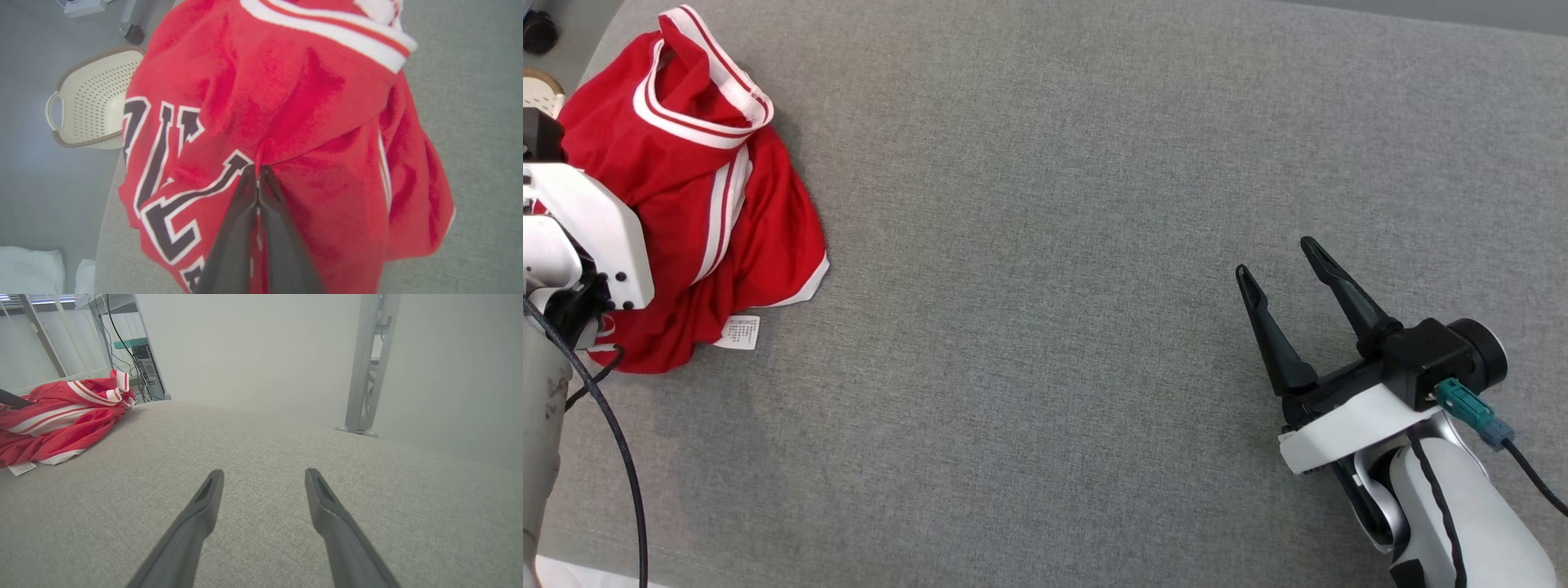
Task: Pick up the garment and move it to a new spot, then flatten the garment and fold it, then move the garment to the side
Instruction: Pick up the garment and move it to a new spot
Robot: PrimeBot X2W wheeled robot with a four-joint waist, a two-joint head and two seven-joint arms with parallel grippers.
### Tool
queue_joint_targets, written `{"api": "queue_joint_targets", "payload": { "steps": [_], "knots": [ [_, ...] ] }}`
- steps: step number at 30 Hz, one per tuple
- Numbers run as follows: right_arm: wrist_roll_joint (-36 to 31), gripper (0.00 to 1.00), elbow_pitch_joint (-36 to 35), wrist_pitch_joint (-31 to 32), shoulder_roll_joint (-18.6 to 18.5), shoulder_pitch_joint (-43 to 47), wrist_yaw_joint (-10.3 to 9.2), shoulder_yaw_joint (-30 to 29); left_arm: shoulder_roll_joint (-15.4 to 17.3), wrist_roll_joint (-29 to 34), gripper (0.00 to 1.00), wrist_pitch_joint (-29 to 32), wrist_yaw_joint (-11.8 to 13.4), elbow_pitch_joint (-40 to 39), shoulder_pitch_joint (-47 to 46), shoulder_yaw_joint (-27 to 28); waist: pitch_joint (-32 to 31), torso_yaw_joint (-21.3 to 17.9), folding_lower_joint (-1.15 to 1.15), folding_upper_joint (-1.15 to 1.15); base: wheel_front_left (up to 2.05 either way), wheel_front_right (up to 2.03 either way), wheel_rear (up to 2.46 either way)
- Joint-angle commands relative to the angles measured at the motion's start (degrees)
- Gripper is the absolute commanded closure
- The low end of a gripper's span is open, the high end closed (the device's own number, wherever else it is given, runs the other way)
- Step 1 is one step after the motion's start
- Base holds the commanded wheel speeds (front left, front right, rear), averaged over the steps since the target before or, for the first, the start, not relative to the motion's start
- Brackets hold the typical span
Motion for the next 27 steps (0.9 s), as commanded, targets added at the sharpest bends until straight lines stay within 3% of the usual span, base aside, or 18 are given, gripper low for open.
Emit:
{"api": "queue_joint_targets", "payload": {
  "steps": [1,13,21,27],
  "knots": [
    [0.01,0.0,0.01,-0.1,-0.22,-0.56,0.01,-0.05,-0.03,-0.26,1.0,-1.09,-0.21,-0.32,-1.47,-0.04,-0.38,0.06,0.0,0.0,0.0,0.0,0.0],
    [0.72,0.0,1.72,-0.1,2.86,1.8,0.01,-0.56,1.59,2.68,1.0,-17.5,2.57,-3.37,-3.35,-0.23,-7.59,-0.64,0.0,0.0,0.0,0.0,0.0],
    [0.93,0.0,1.91,-0.1,4.81,4.37,0.01,-1.89,-1.45,2.5,1.0,-26.68,2.72,-9.36,-5.15,-0.19,-13.68,-1.62,0.0,0.0,0.0,0.0,0.0],
    [0.88,0.0,1.41,-0.1,5.95,6.26,0.01,-3.38,-4.78,1.6,1.0,-29.47,1.42,-14.99,-3.77,-1.8,-17.54,-4.38,0.0,0.0,0.0,0.0,0.0]
  ]
}}
